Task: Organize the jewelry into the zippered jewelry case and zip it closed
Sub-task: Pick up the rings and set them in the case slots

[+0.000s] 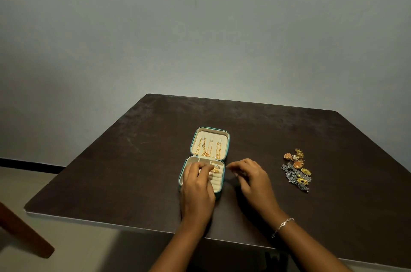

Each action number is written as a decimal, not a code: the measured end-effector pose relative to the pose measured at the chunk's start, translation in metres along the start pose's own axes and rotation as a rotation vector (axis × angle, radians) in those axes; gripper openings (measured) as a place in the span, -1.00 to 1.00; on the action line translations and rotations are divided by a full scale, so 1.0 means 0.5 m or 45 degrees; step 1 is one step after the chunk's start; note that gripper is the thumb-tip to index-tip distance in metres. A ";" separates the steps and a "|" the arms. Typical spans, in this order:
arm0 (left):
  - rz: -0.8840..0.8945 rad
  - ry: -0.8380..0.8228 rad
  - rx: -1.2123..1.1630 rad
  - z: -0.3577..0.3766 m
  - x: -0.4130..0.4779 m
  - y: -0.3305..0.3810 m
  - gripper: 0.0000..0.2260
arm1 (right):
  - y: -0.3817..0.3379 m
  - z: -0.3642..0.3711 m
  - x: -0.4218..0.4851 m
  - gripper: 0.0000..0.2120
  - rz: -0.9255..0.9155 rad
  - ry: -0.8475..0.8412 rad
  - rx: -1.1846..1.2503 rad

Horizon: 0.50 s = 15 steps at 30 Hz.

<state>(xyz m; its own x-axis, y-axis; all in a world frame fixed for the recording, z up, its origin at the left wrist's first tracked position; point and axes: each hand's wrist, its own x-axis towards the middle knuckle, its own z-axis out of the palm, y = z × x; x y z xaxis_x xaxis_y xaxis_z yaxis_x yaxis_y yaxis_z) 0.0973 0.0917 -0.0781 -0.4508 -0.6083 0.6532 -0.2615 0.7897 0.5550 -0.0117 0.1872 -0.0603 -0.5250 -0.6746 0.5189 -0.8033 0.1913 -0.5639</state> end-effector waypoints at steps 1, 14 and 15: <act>0.012 0.013 -0.015 0.000 0.000 -0.001 -0.68 | 0.003 -0.009 -0.006 -0.74 -0.010 -0.016 0.002; 0.452 0.157 0.084 0.020 -0.011 0.037 -0.74 | 0.083 -0.131 -0.084 -0.80 -0.005 -0.115 -0.117; 0.526 0.145 0.070 0.025 -0.012 0.051 -0.74 | 0.091 -0.142 -0.083 -0.85 0.015 -0.081 -0.113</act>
<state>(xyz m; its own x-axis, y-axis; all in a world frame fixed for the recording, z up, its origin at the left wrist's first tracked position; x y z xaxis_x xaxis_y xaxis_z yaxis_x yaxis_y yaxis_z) 0.0825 0.1167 -0.0745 -0.4308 -0.2424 0.8693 -0.1251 0.9700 0.2084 -0.0466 0.2744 -0.0619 -0.5181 -0.7154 0.4688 -0.8202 0.2602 -0.5094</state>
